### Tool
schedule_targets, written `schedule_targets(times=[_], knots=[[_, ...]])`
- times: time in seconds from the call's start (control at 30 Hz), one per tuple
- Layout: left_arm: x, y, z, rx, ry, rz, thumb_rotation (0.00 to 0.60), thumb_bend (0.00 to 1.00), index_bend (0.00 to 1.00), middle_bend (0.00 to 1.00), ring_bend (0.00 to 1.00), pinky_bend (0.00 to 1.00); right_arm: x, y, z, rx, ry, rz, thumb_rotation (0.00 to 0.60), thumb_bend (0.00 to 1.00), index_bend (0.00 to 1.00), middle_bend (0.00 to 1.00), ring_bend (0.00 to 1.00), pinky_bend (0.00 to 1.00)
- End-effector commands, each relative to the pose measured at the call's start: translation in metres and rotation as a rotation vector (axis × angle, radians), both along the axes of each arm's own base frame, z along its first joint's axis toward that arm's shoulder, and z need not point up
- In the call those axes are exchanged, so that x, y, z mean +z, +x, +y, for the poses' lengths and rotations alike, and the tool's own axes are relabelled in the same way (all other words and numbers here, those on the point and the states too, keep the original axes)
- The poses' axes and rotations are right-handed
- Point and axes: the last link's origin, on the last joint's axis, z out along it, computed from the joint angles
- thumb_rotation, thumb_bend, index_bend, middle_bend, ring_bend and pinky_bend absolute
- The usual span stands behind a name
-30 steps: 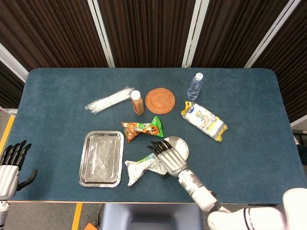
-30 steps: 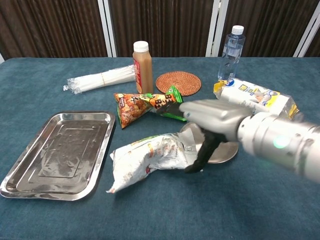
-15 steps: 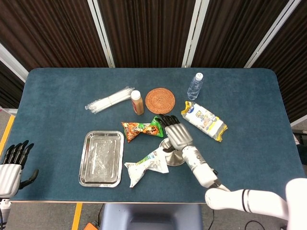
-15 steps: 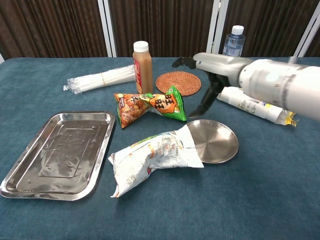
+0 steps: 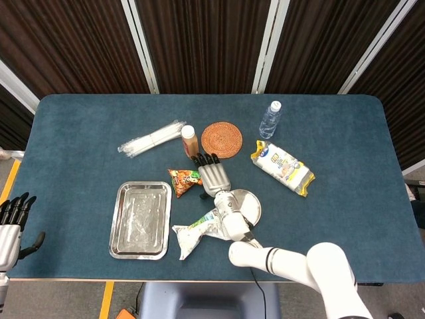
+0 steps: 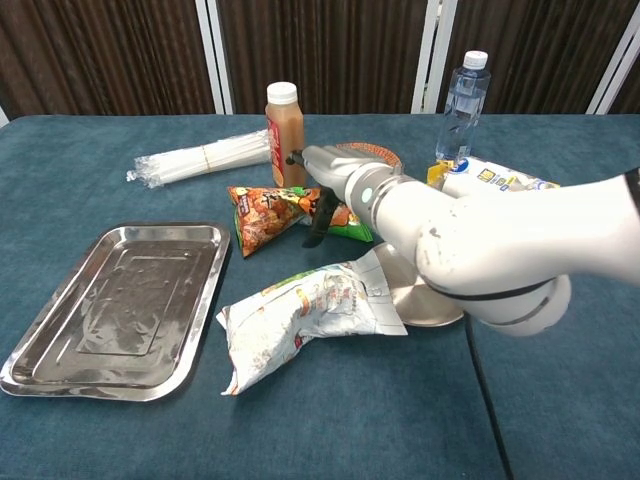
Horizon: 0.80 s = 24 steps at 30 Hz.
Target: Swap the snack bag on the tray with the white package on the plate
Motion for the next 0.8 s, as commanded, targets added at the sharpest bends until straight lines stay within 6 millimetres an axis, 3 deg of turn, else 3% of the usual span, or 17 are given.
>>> schedule_targets(times=[0.03,0.13,0.2,0.37,0.5,0.63,0.8], knots=[[0.0,-0.001,0.0,0.008,-0.003,0.003,0.6,0.34,0.0,0.0,0.0,0.03,-0.018,0.009,0.002,0.0,-0.017,-0.052,0.6,0.27,0.41,0.35,0.27,0.46],[0.001,0.0,0.0,0.011,-0.003,0.003,0.6,0.34,0.0,0.0,0.0,0.03,-0.021,0.008,-0.001,0.015,-0.056,-0.06,0.6,0.34,0.64,0.54,0.51,0.71],[0.001,-0.001,0.001,0.011,-0.002,0.002,0.6,0.35,0.0,0.0,0.0,0.03,-0.021,0.008,-0.001,0.032,-0.08,-0.062,0.6,0.37,0.73,0.62,0.61,0.79],[0.001,-0.002,0.001,0.013,-0.009,0.003,0.6,0.35,0.0,0.0,0.0,0.03,-0.008,0.012,-0.001,0.088,-0.14,-0.106,0.6,0.4,0.81,0.69,0.68,0.83],[0.001,0.0,-0.001,0.002,-0.006,0.003,0.6,0.34,0.0,0.0,0.0,0.03,0.019,0.008,0.006,0.137,-0.183,-0.169,0.6,0.4,0.83,0.7,0.69,0.83],[-0.001,0.005,-0.004,-0.017,-0.015,0.004,0.6,0.35,0.0,0.0,0.0,0.03,0.06,-0.012,0.019,0.16,-0.204,-0.197,0.6,0.4,0.83,0.7,0.7,0.83],[-0.007,0.009,-0.005,-0.032,-0.035,0.015,0.6,0.35,0.0,0.0,0.0,0.03,0.105,-0.054,0.038,0.115,-0.182,-0.163,0.6,0.4,0.82,0.7,0.7,0.83]])
